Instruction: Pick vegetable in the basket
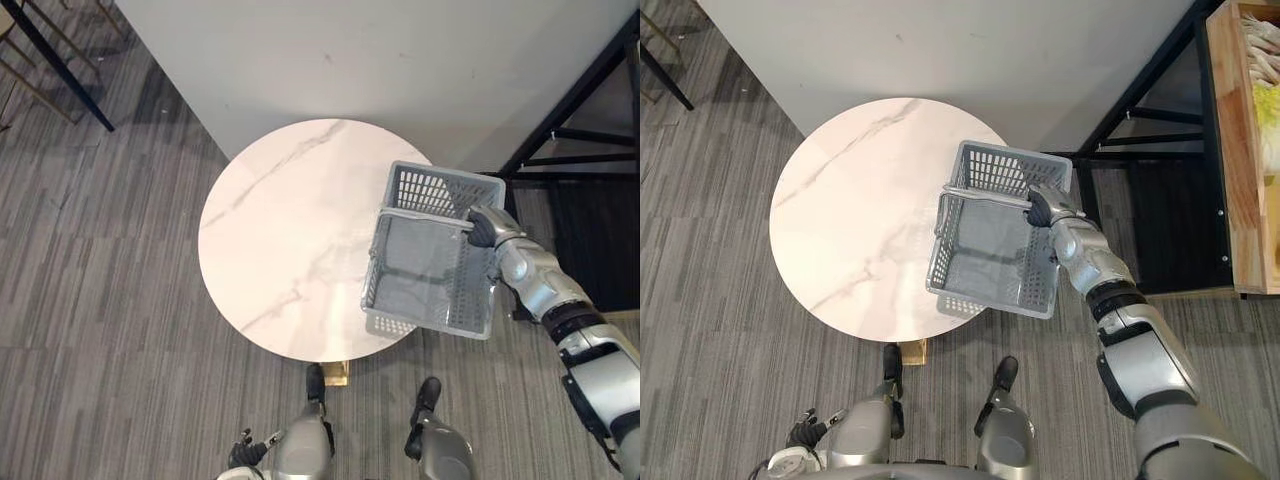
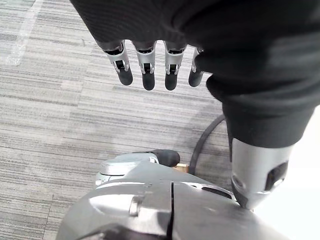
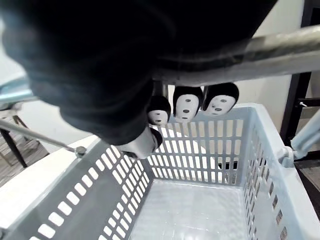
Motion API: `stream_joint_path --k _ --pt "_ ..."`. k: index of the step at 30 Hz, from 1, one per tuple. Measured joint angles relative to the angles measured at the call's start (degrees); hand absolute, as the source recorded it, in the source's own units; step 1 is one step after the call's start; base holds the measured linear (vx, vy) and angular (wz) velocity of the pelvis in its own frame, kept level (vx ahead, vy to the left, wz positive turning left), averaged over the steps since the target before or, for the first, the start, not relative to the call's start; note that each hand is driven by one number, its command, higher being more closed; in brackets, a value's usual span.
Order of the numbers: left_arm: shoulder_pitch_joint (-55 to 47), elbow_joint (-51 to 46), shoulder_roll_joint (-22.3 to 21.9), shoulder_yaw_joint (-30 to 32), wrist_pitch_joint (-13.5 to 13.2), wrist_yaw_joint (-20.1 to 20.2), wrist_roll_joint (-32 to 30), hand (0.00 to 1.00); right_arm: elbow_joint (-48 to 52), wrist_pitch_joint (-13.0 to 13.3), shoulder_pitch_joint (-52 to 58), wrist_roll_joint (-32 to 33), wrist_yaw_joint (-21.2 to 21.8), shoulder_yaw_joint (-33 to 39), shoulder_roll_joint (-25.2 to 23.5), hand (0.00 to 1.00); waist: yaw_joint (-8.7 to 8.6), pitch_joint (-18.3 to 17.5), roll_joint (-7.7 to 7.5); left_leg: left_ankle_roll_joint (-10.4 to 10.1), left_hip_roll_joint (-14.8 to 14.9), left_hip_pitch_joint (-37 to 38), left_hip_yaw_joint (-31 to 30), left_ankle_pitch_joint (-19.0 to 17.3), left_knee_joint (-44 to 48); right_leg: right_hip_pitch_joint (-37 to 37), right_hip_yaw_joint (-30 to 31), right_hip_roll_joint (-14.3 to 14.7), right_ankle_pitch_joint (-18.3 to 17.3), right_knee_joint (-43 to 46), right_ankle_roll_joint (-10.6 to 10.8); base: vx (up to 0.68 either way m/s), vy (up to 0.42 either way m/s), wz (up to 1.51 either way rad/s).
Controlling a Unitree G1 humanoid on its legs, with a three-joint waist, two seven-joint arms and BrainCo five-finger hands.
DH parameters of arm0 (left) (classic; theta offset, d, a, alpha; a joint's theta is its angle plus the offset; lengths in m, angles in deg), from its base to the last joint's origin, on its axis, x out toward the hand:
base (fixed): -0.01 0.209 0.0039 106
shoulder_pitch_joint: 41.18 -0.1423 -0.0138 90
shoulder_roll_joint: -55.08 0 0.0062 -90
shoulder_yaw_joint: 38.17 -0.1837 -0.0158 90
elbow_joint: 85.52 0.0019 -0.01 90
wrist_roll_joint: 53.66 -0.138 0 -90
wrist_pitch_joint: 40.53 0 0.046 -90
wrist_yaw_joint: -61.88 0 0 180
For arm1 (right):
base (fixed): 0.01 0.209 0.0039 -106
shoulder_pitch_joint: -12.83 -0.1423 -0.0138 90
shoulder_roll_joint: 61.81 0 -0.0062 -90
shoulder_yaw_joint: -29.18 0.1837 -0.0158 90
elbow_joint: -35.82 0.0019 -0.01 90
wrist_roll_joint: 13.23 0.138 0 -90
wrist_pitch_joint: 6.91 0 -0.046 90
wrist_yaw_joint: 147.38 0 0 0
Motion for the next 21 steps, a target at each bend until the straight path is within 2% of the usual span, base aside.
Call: stream_joint_path --k 5,9,11,16,21 --pt "-0.2 0.5 0.6 0.0 0.6 0.1 0.0 0.00 5.7 0.3 4.3 0.0 2.1 -3.2 0.2 1.00 -0.47 -1.5 -1.32 0.0 0.1 1.7 0.2 0.0 0.0 1.5 0.3 0.1 0.0 -0.1 0.0 0.00 0.001 -0.02" --pt "-1.7 0.6 1.9 0.4 1.0 0.7 -1.2 0.00 13.4 1.5 7.7 0.1 3.9 -6.7 2.0 1.00 -0.46 -5.9 -3.47 0.0 0.1 1.8 0.3 0.0 0.0 1.8 0.5 0.1 0.4 -0.6 0.1 0.00 0.000 0.00" --pt "-1.9 0.6 1.9 0.6 1.1 0.7 -2.2 0.00 15.1 2.3 8.2 0.2 4.2 -6.8 2.6 1.00 -0.46 -7.0 -3.89 0.0 0.1 2.0 0.4 0.0 0.0 2.1 0.6 0.2 0.6 -1.0 0.1 0.00 0.000 0.00" --pt "-2.7 1.2 1.7 2.3 1.3 1.5 -2.5 0.00 21.0 4.0 9.6 3.8 4.4 -6.8 3.8 1.00 -0.52 -8.9 -4.00 0.1 0.2 2.5 0.3 0.0 0.0 2.6 0.9 0.3 0.7 -1.1 0.2 -0.01 0.002 0.00" --pt "-3.1 2.3 1.5 3.9 2.0 2.0 -2.8 0.00 26.3 5.5 10.5 8.2 6.5 -8.3 5.2 1.00 -0.49 -11.0 -4.05 0.1 0.2 2.4 0.4 0.1 0.0 2.7 1.0 0.4 0.7 -1.6 0.3 0.00 0.000 -0.01"
